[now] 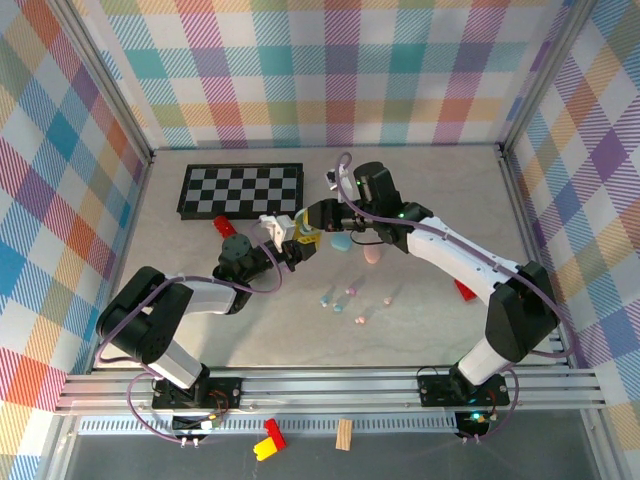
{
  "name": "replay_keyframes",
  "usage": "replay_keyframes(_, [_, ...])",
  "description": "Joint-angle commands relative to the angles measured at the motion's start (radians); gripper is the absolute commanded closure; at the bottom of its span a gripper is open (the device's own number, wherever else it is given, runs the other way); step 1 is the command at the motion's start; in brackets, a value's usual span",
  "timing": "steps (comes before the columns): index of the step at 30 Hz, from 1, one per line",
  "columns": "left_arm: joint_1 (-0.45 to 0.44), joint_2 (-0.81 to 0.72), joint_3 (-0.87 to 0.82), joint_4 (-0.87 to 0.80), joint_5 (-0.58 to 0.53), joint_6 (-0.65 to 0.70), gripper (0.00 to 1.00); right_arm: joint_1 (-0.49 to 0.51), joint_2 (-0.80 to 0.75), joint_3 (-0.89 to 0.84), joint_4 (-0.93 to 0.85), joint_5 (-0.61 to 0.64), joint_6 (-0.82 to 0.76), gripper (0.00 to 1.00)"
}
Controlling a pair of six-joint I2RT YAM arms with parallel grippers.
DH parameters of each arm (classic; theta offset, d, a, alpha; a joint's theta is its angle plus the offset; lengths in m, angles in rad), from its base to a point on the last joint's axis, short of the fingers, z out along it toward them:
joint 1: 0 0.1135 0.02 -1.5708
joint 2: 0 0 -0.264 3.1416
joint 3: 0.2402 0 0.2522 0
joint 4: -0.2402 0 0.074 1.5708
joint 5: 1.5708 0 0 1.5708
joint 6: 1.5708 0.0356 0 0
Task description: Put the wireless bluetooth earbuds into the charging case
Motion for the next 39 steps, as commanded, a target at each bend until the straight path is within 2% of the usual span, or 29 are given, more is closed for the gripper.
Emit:
replay_keyframes(1, [-0.013,-0.025,0.009,0.051,0.036,0.006,0.80,-0.006,0.010,0.018,0.026,-0.002,0.008,0.83])
replay_keyframes(16, [-0.014,-0.003,0.026,0.055,0.024,-0.010,0.80,-0.007,0.024,-0.012,0.088,-0.008,0.078,0.84])
replay_keyframes(26, [-0.014,-0.012,0.032,0.054,0.004,-0.016,0.80,-0.007,0.024,-0.037,0.077,0.007,0.088,0.75])
replay_keyframes(36, [-0.014,-0.011,0.037,0.051,0.006,-0.016,0.80,-0.007,-0.020,-0.039,0.041,0.041,0.050,0.72])
replay_keyframes(39, [-0.014,-0.009,0.031,0.048,0.000,-0.004,0.80,-0.006,-0.047,-0.046,0.044,0.024,0.027,0.69])
